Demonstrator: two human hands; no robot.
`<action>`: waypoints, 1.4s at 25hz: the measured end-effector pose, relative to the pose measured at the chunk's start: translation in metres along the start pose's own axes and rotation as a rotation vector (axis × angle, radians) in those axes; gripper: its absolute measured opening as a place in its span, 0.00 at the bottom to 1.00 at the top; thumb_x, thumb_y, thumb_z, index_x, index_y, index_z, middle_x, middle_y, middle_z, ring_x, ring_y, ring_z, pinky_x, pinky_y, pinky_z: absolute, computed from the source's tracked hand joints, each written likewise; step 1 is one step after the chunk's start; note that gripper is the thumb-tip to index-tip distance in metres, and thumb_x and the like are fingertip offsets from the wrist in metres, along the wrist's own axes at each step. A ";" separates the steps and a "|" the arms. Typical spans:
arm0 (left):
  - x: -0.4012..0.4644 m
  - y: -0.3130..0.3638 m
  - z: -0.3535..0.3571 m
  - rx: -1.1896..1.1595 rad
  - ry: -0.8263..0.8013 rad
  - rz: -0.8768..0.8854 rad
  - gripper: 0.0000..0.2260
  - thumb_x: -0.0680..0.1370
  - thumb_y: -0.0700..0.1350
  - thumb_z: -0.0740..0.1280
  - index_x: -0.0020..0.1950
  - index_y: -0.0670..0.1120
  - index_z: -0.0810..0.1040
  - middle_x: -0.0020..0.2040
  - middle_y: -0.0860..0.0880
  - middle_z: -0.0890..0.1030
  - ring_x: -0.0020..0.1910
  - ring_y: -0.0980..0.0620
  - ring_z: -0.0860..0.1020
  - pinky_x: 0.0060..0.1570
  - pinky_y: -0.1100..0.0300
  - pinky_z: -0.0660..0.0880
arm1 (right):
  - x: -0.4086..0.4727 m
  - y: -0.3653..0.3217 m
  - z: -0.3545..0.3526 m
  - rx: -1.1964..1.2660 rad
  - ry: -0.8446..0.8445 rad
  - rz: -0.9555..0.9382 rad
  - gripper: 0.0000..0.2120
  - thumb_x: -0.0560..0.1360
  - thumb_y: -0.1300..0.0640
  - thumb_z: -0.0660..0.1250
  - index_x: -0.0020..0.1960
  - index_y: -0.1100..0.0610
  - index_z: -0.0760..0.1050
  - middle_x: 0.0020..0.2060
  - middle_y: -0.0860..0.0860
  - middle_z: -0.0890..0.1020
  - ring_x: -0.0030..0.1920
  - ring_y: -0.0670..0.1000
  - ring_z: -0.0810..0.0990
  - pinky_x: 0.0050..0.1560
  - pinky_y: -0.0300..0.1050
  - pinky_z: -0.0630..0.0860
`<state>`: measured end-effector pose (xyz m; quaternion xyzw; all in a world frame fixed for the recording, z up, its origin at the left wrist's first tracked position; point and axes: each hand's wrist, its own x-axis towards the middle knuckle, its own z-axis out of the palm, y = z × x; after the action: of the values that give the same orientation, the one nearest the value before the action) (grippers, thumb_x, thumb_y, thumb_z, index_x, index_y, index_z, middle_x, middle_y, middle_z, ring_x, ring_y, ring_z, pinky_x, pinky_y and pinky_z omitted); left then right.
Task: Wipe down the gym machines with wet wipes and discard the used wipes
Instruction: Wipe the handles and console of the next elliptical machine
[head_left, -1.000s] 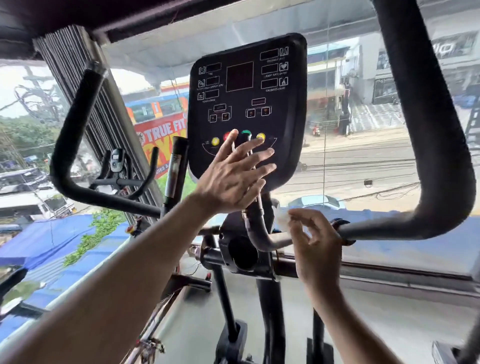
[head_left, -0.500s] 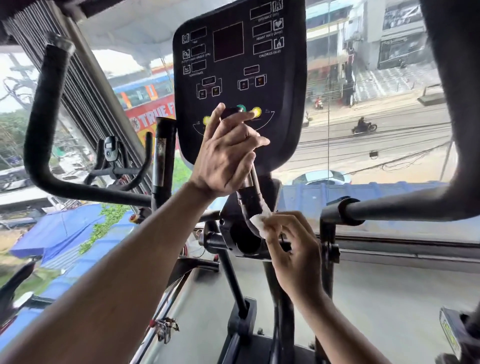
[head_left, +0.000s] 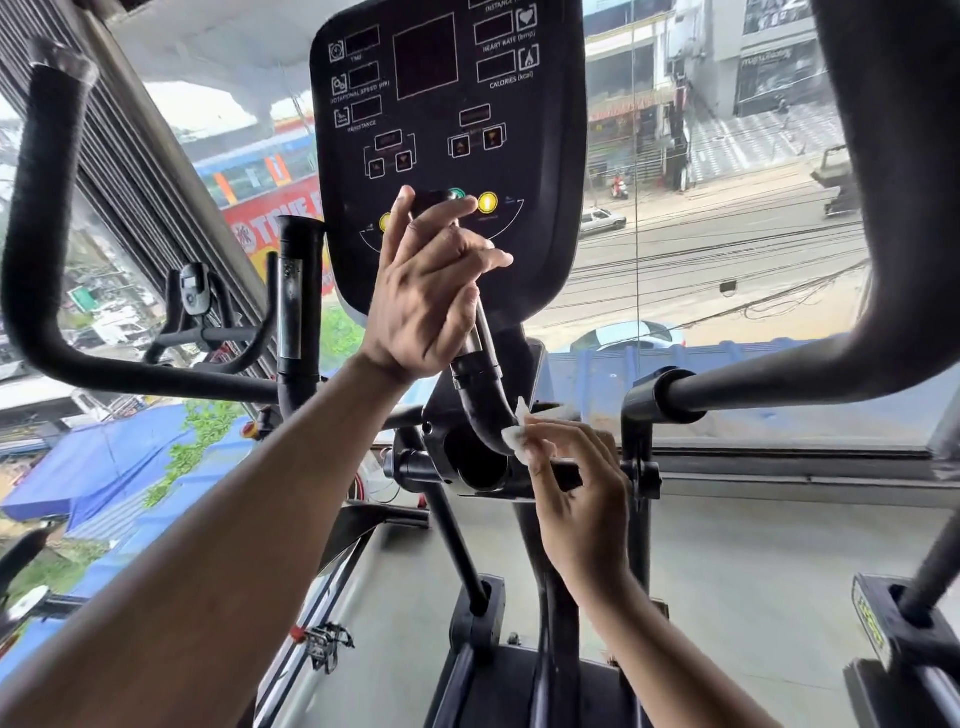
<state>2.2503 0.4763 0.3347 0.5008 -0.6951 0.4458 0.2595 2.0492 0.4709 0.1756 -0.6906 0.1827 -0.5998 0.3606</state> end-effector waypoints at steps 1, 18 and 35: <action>-0.001 0.000 0.000 -0.001 0.005 -0.005 0.25 0.83 0.51 0.50 0.57 0.44 0.86 0.54 0.48 0.84 0.73 0.45 0.73 0.76 0.31 0.55 | 0.004 0.001 0.000 -0.002 -0.002 0.094 0.07 0.78 0.64 0.72 0.51 0.54 0.83 0.45 0.44 0.84 0.45 0.48 0.82 0.46 0.46 0.78; -0.011 0.008 0.008 -0.092 0.091 -0.106 0.31 0.85 0.58 0.48 0.65 0.40 0.83 0.56 0.43 0.83 0.75 0.39 0.68 0.71 0.26 0.59 | 0.016 0.015 0.008 0.062 -0.056 0.272 0.13 0.80 0.66 0.66 0.58 0.54 0.84 0.49 0.44 0.84 0.40 0.46 0.84 0.41 0.47 0.82; -0.014 0.014 0.007 -0.152 0.103 -0.136 0.32 0.85 0.58 0.47 0.66 0.38 0.82 0.58 0.41 0.82 0.76 0.37 0.66 0.70 0.26 0.60 | 0.030 0.017 0.006 0.082 -0.138 0.333 0.13 0.78 0.68 0.67 0.52 0.55 0.86 0.51 0.44 0.87 0.53 0.42 0.84 0.50 0.38 0.79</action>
<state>2.2432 0.4776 0.3151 0.5021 -0.6770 0.3981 0.3620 2.0649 0.4404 0.1843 -0.6752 0.2446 -0.4899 0.4942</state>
